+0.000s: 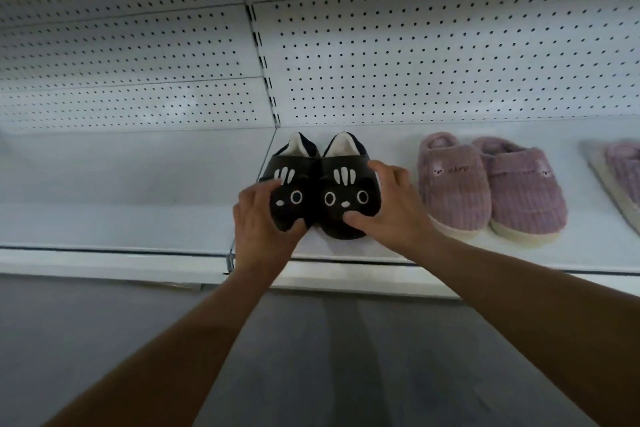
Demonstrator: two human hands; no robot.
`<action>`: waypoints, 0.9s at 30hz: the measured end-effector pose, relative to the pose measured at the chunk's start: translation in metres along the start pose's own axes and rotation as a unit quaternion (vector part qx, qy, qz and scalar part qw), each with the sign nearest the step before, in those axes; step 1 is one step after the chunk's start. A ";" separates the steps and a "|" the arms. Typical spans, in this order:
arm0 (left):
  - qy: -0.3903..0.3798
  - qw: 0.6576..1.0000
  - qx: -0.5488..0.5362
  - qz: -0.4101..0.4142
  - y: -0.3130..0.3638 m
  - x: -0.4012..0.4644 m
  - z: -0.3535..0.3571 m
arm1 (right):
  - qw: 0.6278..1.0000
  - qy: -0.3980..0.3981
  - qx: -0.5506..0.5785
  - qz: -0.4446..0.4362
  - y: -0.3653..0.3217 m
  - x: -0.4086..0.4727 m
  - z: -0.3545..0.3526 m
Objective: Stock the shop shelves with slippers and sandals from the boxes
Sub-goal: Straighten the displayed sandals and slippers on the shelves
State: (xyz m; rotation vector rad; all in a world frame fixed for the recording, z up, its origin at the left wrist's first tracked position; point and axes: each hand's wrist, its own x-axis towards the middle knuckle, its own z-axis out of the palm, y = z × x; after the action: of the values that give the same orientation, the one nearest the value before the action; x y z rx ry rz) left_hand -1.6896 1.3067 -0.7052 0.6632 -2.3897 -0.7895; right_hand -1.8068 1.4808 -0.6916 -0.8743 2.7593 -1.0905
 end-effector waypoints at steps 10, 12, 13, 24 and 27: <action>-0.131 0.950 -0.206 -0.195 -0.020 0.041 -0.008 | 0.990 -0.072 0.048 0.110 0.000 0.023 0.031; -0.129 0.948 -0.212 -0.200 -0.024 0.044 -0.005 | 0.990 -0.063 0.061 0.111 -0.002 0.025 0.033; -0.126 0.947 -0.213 -0.203 -0.027 0.045 -0.005 | 0.990 -0.062 0.061 0.110 -0.003 0.025 0.034; -0.115 0.950 -0.188 -0.220 -0.050 0.050 -0.017 | 0.991 -0.080 0.062 0.087 -0.015 0.028 0.048; -0.113 0.951 -0.170 -0.233 -0.049 0.047 -0.011 | 0.989 -0.100 0.067 0.087 -0.015 0.026 0.046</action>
State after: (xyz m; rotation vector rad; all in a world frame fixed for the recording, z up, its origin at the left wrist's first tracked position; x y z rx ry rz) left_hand -1.7041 1.2395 -0.7140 1.0516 -2.2261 -1.5098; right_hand -1.8102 1.4303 -0.7122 -0.6724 2.5119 -1.0772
